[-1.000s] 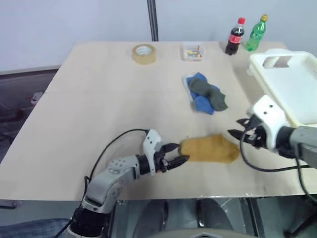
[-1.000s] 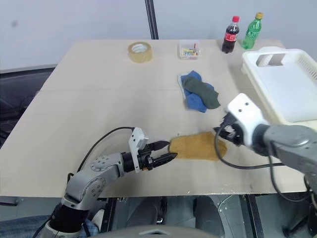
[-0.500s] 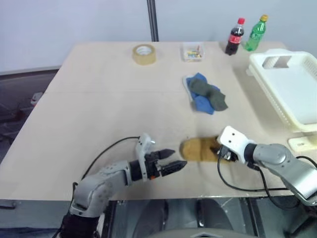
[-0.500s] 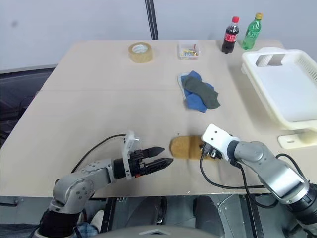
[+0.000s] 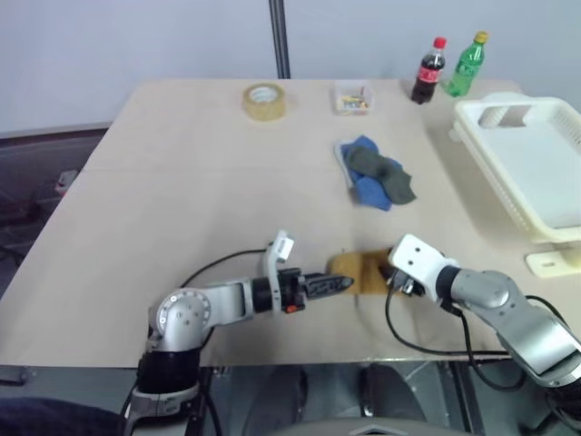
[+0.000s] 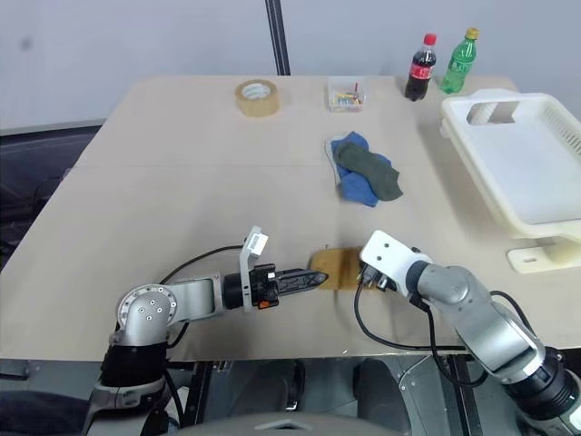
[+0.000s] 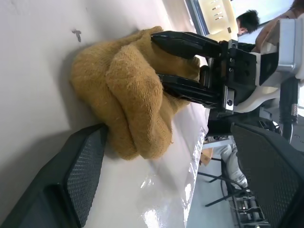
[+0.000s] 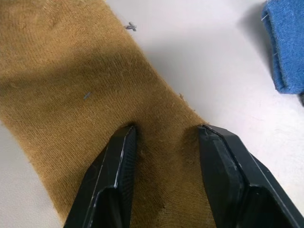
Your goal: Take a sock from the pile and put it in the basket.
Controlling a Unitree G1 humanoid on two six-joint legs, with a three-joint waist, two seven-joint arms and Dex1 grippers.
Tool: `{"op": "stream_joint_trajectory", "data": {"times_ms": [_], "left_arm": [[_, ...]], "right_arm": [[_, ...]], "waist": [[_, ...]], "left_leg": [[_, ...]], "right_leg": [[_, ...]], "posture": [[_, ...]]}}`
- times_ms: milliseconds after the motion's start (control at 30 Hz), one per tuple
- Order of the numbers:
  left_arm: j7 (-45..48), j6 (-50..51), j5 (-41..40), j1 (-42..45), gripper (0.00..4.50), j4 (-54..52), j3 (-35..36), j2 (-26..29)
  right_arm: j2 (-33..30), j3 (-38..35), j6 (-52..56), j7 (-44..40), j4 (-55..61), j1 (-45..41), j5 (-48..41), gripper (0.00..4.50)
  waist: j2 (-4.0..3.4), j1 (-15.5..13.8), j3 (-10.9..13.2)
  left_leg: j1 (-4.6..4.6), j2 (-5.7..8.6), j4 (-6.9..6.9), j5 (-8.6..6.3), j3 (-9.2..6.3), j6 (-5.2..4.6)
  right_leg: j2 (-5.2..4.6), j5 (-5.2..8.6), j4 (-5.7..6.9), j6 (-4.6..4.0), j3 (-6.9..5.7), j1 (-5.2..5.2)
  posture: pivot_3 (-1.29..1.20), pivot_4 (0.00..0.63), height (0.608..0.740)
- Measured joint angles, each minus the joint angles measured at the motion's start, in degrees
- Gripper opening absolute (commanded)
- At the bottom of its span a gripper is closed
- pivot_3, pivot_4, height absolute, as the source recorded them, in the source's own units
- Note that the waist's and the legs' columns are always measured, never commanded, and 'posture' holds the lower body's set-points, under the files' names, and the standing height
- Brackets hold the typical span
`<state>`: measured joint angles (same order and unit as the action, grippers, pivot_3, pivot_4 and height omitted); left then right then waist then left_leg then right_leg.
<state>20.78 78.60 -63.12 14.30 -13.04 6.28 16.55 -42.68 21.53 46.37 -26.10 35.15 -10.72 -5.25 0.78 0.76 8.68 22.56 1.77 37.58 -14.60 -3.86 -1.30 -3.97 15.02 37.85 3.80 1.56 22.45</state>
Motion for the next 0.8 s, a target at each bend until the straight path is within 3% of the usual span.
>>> {"op": "stream_joint_trajectory", "data": {"times_ms": [200,333,500,800], "left_arm": [[-3.37,3.34,-1.15,2.5,4.45,2.43,1.51,-2.87],[-0.89,-0.05,2.95,2.94,4.45,-1.72,-5.03,0.89],[1.18,-4.49,5.47,0.96,4.45,-3.33,-6.43,0.62],[1.63,-12.3,4.83,-2.79,4.45,-5.51,-1.06,-0.65]], "right_arm": [[3.27,0.17,1.46,0.25,0.29,0.08,1.2,2.12],[3.41,0.17,1.75,0.13,0.52,0.28,2.11,2.12],[3.5,-0.12,1.81,-0.18,0.91,0.82,2.78,2.12],[4.14,-0.47,2.15,-1.3,1.09,0.65,3.19,2.12]], "waist": [[0.0,-0.18,-0.06],[-0.01,-0.2,-0.09],[-0.03,-0.34,-0.1],[0.01,-0.11,-0.06]], "left_leg": [[-0.05,0.05,0.0,0.01,-0.02,0.02],[-0.06,0.06,-0.01,0.1,-0.01,0.18],[-0.03,0.05,-0.02,0.06,-0.05,0.12],[0.12,0.03,-0.04,0.06,-0.05,0.12]], "right_leg": [[-0.03,0.0,0.01,0.0,-0.01,-0.05],[-0.05,0.0,-0.04,-0.01,0.01,-0.09],[-0.07,0.0,-0.08,-0.02,-0.03,-0.08],[-0.07,0.0,-0.13,-0.02,-0.02,0.04]], "posture": [[0.0,0.15,0.738],[0.0,0.15,0.738],[0.0,0.15,0.738],[0.0,0.15,0.738]]}}
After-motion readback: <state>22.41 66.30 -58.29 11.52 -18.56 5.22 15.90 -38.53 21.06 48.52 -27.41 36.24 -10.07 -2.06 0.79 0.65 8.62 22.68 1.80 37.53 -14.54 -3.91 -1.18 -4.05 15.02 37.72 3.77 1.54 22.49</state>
